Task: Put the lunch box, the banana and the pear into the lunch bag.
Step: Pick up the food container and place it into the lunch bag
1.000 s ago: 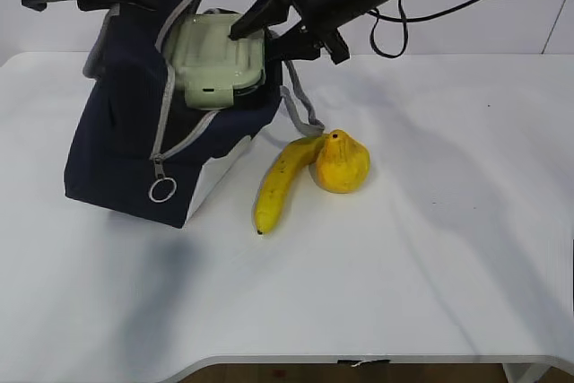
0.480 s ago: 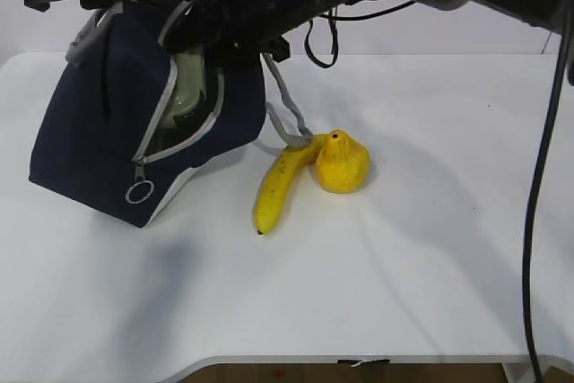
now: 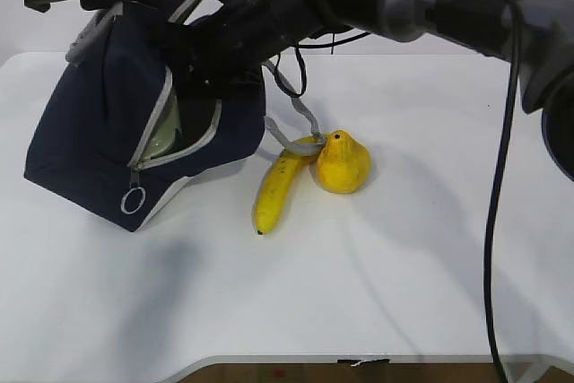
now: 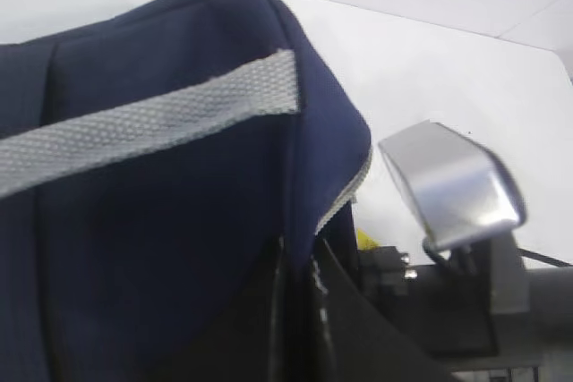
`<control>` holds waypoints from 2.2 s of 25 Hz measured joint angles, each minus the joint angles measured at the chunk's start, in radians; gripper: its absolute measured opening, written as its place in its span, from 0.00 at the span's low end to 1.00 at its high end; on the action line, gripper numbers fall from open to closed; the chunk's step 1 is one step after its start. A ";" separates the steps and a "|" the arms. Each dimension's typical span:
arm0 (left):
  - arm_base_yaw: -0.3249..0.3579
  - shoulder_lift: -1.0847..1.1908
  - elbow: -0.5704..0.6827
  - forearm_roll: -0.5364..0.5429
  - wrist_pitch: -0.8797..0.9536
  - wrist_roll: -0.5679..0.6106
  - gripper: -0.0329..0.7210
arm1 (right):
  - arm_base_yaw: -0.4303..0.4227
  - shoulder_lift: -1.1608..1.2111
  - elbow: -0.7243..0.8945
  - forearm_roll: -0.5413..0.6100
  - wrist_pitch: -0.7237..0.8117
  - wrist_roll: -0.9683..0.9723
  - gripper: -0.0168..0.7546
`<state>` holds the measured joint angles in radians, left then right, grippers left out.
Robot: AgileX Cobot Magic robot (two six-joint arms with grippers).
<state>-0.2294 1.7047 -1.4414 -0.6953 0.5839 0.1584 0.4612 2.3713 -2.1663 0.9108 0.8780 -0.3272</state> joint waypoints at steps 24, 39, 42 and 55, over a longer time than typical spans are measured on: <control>0.000 0.000 0.000 -0.022 0.003 0.000 0.04 | 0.000 0.020 -0.004 0.121 -0.081 -0.101 0.65; 0.076 0.000 -0.001 0.021 0.009 0.000 0.04 | -0.032 0.011 -0.286 -0.200 0.306 -0.046 0.66; 0.096 -0.002 -0.002 0.060 0.017 0.000 0.04 | -0.034 0.009 -0.380 -0.370 0.354 0.036 0.66; 0.104 -0.002 -0.004 0.154 0.039 0.000 0.04 | -0.045 -0.156 -0.293 -0.687 0.376 0.214 0.66</control>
<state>-0.1253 1.7026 -1.4451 -0.5416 0.6233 0.1584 0.4165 2.2148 -2.4588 0.2236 1.2541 -0.1134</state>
